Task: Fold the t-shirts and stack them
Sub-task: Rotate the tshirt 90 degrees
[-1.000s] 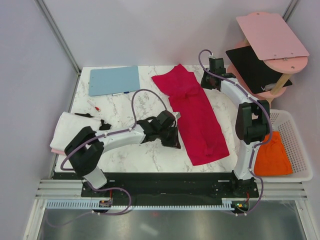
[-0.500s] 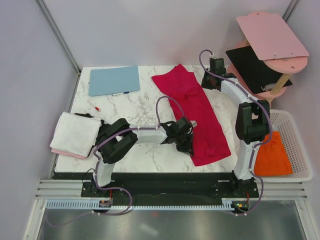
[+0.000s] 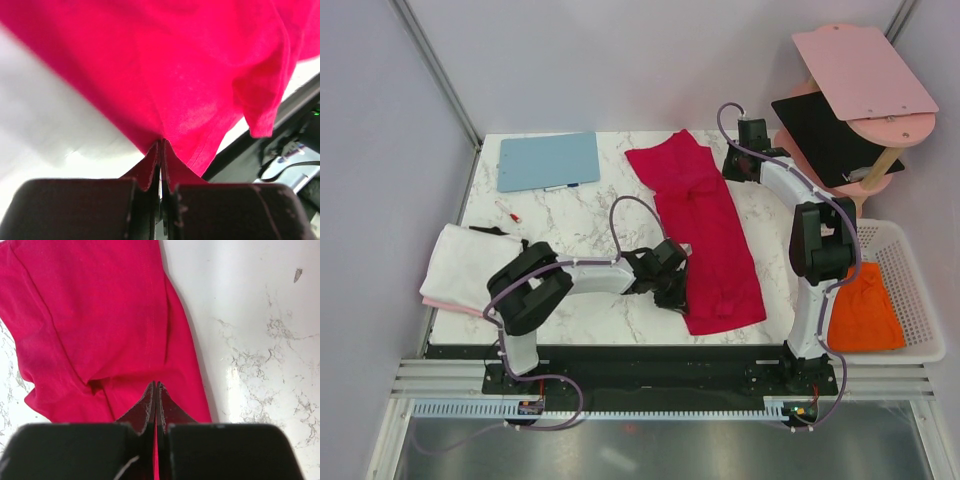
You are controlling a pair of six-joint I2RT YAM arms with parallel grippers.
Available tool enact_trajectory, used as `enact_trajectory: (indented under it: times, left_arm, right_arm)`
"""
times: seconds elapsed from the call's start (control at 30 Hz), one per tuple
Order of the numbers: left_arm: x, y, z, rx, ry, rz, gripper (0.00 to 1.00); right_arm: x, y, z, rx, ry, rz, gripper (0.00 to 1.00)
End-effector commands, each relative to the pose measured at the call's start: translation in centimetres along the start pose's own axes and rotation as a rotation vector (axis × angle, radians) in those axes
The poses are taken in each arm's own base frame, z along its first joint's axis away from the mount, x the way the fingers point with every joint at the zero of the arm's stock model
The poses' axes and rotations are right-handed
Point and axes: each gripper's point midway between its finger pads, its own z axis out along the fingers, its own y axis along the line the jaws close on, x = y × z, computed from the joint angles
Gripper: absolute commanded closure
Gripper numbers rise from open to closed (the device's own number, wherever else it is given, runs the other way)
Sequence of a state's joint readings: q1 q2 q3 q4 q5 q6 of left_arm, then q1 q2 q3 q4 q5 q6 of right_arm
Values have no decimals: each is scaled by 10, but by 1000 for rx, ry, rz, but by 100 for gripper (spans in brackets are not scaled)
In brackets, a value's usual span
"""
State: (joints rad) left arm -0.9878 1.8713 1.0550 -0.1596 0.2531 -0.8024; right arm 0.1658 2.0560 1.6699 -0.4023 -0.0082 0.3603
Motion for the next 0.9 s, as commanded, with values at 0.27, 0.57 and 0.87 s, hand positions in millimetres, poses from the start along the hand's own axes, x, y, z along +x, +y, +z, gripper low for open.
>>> enact_trajectory:
  times: [0.27, 0.57, 0.87]
  left_arm:
    - [52, 123, -75, -346, 14, -134, 98]
    - [13, 80, -121, -227, -164, 45, 98]
    - [-24, 46, -104, -157, -178, 96, 98]
  right_arm:
    - [-5, 22, 12, -117, 12, 9, 100]
    - [-3, 54, 54, -179, -5, -20, 100]
    - [-25, 94, 90, -257, -72, -57, 100]
